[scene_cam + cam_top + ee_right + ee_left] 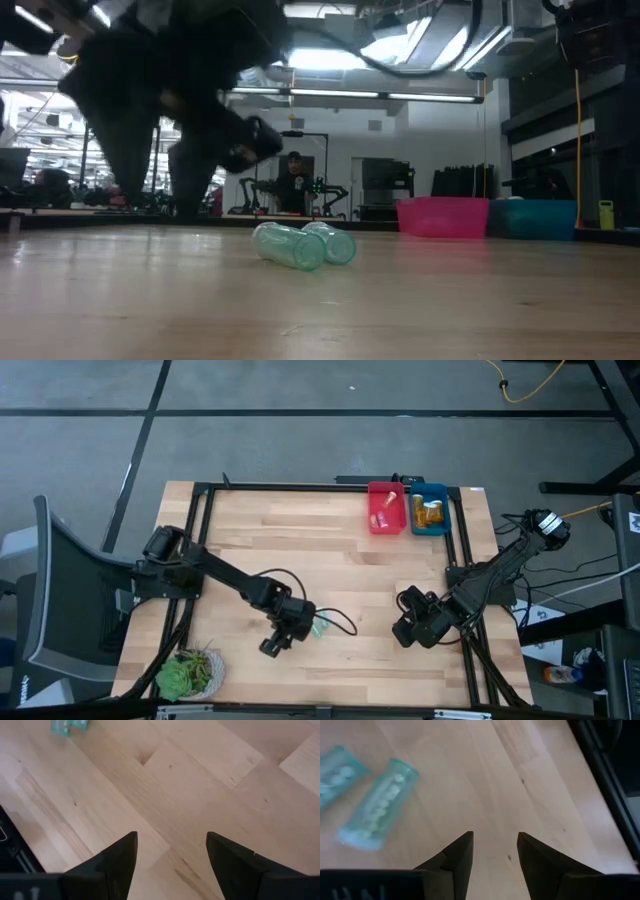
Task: Pick and place medicine bottles into bin by pill shape (circle, oval)
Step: Put the blue tablet bottle into the red bin
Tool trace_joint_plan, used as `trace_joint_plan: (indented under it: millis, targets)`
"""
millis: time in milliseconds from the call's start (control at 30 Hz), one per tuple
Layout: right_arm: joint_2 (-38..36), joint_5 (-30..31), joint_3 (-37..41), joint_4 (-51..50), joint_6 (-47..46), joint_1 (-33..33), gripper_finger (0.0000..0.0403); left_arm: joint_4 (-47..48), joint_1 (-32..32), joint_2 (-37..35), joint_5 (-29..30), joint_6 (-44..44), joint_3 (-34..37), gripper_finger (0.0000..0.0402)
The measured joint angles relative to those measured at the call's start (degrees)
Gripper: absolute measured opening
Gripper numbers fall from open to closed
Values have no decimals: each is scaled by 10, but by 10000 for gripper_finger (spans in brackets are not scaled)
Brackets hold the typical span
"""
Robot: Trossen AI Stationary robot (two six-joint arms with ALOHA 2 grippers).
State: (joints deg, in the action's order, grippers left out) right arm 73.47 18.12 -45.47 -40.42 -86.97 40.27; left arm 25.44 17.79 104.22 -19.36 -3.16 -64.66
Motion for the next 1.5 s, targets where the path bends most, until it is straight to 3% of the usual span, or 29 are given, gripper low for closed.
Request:
trace_joint_plan:
  millis: [433,667,933,1133,1333,1500]
  targets:
    - [0,-11,0,-1,3,0,239,-39,-75,79,-42,-80,-39,142]
    - [0,-14,0,-3,4,0,239,-24,-104,158,-48,-153,-136,132]
    - [0,-14,0,-4,4,0,239,41,-160,203,0,-241,-244,125]
    - [0,-14,0,-6,4,0,239,28,-212,203,68,-273,-245,124]
    - [0,-14,0,-6,4,0,239,-51,-252,201,65,-271,-245,124]
    - [0,-13,0,-6,4,0,239,0,-276,155,131,-270,-245,124]
